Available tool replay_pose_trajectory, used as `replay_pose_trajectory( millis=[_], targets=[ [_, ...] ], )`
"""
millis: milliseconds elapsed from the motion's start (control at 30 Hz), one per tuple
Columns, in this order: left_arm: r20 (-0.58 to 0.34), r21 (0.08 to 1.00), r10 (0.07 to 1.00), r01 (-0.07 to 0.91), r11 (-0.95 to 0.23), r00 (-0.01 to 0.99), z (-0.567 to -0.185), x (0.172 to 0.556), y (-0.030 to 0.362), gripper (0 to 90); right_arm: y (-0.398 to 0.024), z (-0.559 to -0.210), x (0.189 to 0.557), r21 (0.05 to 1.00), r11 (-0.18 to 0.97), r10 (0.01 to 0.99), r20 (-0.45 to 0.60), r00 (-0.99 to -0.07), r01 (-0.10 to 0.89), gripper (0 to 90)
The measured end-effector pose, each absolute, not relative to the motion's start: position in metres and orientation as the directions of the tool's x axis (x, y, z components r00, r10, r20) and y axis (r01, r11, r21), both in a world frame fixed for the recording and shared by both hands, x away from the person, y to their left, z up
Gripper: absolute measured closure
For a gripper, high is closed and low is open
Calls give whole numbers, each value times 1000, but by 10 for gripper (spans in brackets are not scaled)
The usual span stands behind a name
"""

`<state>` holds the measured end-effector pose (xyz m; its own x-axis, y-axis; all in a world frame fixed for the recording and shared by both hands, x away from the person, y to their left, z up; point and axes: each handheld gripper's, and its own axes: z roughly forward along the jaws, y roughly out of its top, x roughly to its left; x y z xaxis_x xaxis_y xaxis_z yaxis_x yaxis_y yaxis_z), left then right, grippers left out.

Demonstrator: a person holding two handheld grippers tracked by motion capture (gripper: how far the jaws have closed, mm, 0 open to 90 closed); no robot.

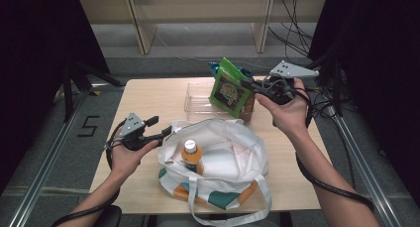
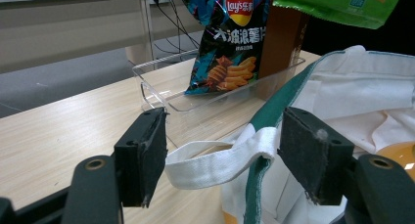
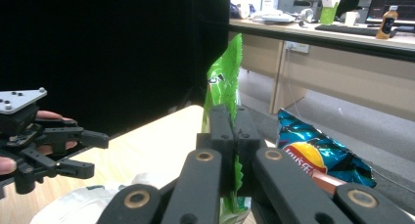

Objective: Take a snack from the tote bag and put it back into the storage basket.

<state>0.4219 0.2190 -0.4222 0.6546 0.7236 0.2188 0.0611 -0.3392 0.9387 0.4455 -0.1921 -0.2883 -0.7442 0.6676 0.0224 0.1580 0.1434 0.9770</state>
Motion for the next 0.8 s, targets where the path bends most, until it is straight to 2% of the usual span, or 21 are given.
replay_pose_trajectory(
  millis=[233, 300, 433, 500, 567, 700, 800],
  targets=[
    [220, 938, 723, 62, -341, 655, -422, 422, 219, 337, -191, -290, 452, 978, 151, 680, 2, -733, 142, 900],
    [220, 938, 723, 62, -342, 655, -423, 422, 219, 337, -190, -291, 453, 975, 144, 683, 25, -730, 168, 900],
    [220, 938, 723, 61, -341, 655, -422, 422, 219, 337, -190, -291, 458, 978, 155, 688, -6, -726, 139, 900],
    [220, 938, 723, 61, -341, 655, -422, 422, 219, 337, -188, -292, 458, 975, 143, 685, 26, -728, 169, 900],
    [220, 939, 724, 61, -340, 654, -422, 422, 219, 337, -189, -293, 461, 978, 154, 693, -4, -721, 143, 900],
    [220, 939, 724, 60, -339, 654, -422, 422, 220, 337, -188, -295, 463, 975, 142, 699, 24, -715, 172, 900],
    [220, 938, 724, 60, -340, 654, -422, 422, 220, 337, -188, -296, 467, 978, 153, 701, -8, -713, 140, 900]
  ],
)
